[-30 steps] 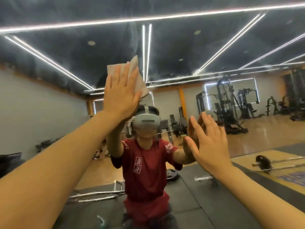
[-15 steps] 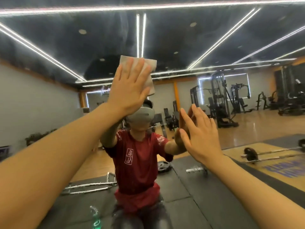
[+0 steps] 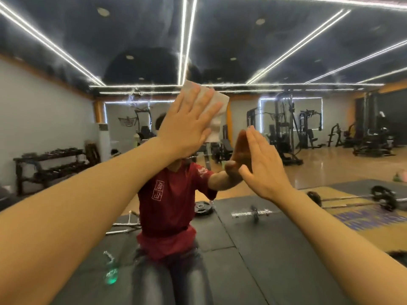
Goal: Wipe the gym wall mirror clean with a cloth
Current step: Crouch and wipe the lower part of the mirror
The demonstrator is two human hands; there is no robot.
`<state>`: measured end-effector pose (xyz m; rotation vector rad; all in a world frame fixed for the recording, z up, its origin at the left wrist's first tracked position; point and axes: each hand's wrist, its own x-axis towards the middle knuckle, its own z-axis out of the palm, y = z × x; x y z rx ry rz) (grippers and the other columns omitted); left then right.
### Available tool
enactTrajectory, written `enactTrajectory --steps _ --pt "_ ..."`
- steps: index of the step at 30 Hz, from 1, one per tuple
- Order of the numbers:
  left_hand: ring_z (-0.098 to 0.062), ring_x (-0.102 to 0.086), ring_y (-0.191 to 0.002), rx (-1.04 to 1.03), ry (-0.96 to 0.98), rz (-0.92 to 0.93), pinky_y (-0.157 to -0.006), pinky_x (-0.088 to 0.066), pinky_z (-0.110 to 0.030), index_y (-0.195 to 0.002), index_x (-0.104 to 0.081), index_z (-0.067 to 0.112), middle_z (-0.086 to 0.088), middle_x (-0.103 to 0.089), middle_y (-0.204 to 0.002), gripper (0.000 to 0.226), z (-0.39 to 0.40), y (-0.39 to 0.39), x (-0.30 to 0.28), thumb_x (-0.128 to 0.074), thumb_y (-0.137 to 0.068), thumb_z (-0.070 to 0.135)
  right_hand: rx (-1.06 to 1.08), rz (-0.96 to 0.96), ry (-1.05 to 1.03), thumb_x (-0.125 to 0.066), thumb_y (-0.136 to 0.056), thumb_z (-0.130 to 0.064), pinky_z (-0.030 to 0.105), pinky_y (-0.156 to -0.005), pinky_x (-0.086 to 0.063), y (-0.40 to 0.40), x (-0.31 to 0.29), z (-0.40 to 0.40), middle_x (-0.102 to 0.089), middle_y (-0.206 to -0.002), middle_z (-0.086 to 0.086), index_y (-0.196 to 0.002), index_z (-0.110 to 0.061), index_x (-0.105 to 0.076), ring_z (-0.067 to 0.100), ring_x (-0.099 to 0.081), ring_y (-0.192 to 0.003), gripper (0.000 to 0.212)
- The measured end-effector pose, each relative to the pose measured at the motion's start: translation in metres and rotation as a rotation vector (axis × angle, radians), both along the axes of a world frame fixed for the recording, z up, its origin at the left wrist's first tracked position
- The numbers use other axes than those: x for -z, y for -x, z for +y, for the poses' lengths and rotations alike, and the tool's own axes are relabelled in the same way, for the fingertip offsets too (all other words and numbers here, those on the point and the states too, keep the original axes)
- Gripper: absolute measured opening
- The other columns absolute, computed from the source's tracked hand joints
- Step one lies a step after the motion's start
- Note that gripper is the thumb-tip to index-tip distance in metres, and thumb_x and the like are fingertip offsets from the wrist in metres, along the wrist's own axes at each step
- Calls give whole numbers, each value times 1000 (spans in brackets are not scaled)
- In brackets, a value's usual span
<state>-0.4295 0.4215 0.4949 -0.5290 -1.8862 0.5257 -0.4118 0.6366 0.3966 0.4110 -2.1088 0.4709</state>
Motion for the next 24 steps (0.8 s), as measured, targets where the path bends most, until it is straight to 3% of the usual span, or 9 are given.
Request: enactTrajectory --steps 3,6,9,12,15,19,21,24 --pt "-34 -2 -151 7 130 -26 -122 -1 -50 -157 -11 24 -9 -5 -165 68 -24 -7 14 -13 -94 49 106 28 82 -56 -84 -30 55 -119 -17 -3 7 5 -6 -164 12 -157 -16 -14 29 -6 -150 85" --pt "-36 -10 -150 12 144 -16 -121 -6 -51 -156 -20 24 -11 -14 -164 65 -38 -12 29 -21 -95 49 118 -81 82 -60 -89 -28 56 -120 -15 -3 18 11 1 -165 7 -158 -23 -13 27 1 -151 84" --pt "-33 1 -151 -4 34 -51 -120 5 -48 -157 -11 30 -7 -2 -165 63 -20 -14 31 -25 -98 48 97 -123 83 -58 -90 -25 56 -120 -14 -6 15 15 1 -165 4 -157 -27 -13 24 1 -152 81" --pt "-34 10 -150 -2 -66 -71 -121 6 -51 -156 -4 36 -6 8 -165 62 16 -13 31 -30 -101 47 105 -151 56 -58 -89 -23 56 -120 -14 -11 10 17 0 -165 4 -157 -26 -13 24 -1 -151 81" --pt "-34 16 -149 -10 73 -82 -121 8 -52 -157 4 32 -5 14 -164 61 22 -7 49 -15 -101 47 142 -185 -8 -59 -88 -20 56 -119 -16 -16 7 21 0 -165 4 -157 -25 -12 24 -2 -151 85" --pt "-32 -3 -151 44 270 3 -122 -5 -51 -157 -17 26 -6 -8 -164 60 -27 -4 73 -19 -102 48 172 -242 -50 -61 -84 -13 54 -121 -11 -19 5 23 6 -165 1 -158 -28 -7 23 1 -152 93" --pt "-32 -6 -151 30 219 69 -121 -11 -51 -157 -16 24 -7 -10 -164 61 -46 -1 74 -20 -102 49 170 -253 -52 -61 -82 -9 53 -122 -10 -20 5 23 8 -165 1 -158 -28 -5 22 3 -152 96" --pt "-34 -8 -151 59 -41 105 -121 -10 -51 -157 -16 22 -9 -11 -164 60 -26 0 80 -21 -102 44 157 -241 -35 -61 -81 -6 53 -121 -11 -19 7 21 8 -165 2 -158 -28 -5 22 6 -152 98"
